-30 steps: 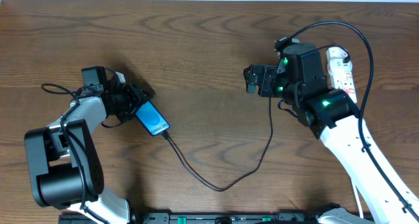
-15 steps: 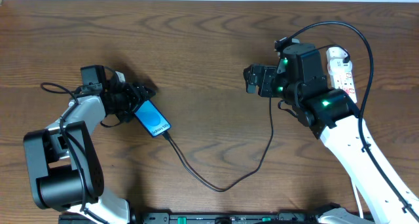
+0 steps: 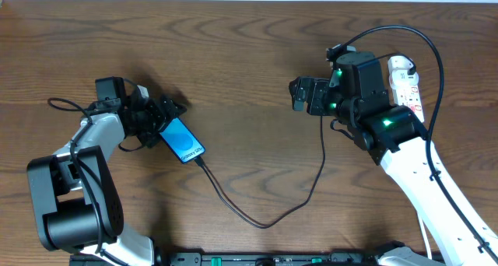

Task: Plug charger to phone and switch on socket
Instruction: 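Lay the phone flat and open the left gripper to release it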

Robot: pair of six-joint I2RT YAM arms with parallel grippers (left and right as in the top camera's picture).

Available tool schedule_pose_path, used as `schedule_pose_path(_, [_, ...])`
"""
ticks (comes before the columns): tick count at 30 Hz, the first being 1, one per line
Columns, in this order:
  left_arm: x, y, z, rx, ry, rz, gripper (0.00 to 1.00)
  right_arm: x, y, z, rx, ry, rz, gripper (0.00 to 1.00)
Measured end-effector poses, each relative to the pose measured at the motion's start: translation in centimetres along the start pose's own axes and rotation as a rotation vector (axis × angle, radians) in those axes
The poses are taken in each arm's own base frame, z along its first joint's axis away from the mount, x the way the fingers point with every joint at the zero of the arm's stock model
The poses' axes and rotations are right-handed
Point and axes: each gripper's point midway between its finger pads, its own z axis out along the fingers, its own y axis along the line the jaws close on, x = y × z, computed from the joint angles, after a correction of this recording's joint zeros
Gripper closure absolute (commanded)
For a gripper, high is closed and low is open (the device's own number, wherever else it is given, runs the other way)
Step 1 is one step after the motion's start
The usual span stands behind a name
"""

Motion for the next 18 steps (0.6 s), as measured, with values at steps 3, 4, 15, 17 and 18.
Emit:
schedule_pose_path(3, [0.1,0.1,0.0,-0.003,0.006,-0.005,0.09,0.0,0.0,0.0,0.0,0.0,0.0,0.01])
schedule_pose_path(4, [0.2,0.1,0.0,-0.004,0.007,-0.006,0.09,0.0,0.0,0.0,0.0,0.0,0.0,0.01])
schedule_pose_path(15, [1.1,0.5,-0.2,-0.026,0.044,-0.035,0.09,0.0,0.0,0.0,0.0,0.001,0.0,0.01])
schedule_pose_path(17, [1.3,0.6,-0.3,-0.03,0.052,-0.041,0.09,0.0,0.0,0.0,0.001,0.001,0.0,0.01])
schedule_pose_path(18, [1.5,0.6,-0.3,-0.033,0.057,-0.045,0.09,0.0,0.0,0.0,0.001,0.001,0.0,0.01])
